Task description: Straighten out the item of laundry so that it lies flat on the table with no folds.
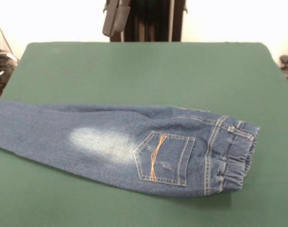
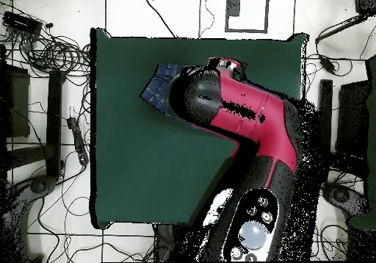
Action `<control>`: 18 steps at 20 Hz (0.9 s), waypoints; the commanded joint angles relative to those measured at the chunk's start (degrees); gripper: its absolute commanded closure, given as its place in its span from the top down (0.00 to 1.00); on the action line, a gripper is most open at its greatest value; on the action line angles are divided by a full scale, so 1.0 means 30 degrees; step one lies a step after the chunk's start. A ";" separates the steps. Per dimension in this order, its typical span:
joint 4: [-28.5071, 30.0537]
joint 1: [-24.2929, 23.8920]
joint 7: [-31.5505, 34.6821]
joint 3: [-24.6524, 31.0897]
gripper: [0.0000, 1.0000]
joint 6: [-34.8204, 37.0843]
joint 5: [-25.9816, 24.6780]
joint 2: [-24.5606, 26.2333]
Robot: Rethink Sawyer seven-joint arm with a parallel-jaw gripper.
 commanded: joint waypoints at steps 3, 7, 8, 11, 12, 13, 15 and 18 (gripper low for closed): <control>0.0922 0.0817 0.0242 0.2319 1.00 0.0734 -0.0390 0.2128; 0.0600 0.0878 0.0085 0.2159 1.00 0.1155 -0.0540 0.2348; 0.0614 0.0854 -0.0092 0.2235 1.00 0.1206 -0.0576 0.2336; 0.0442 0.0909 -0.0100 0.2112 1.00 0.1370 -0.0651 0.2469; 0.0328 0.0958 -0.0040 0.1991 1.00 0.1541 -0.0701 0.2526; 0.0271 0.1002 0.0035 0.1921 1.00 0.1588 -0.0710 0.2575; 0.0217 0.1048 0.0086 0.1855 1.00 0.1643 -0.0715 0.2621; 0.0270 0.1094 0.0100 0.1761 1.00 0.1512 -0.0791 0.2668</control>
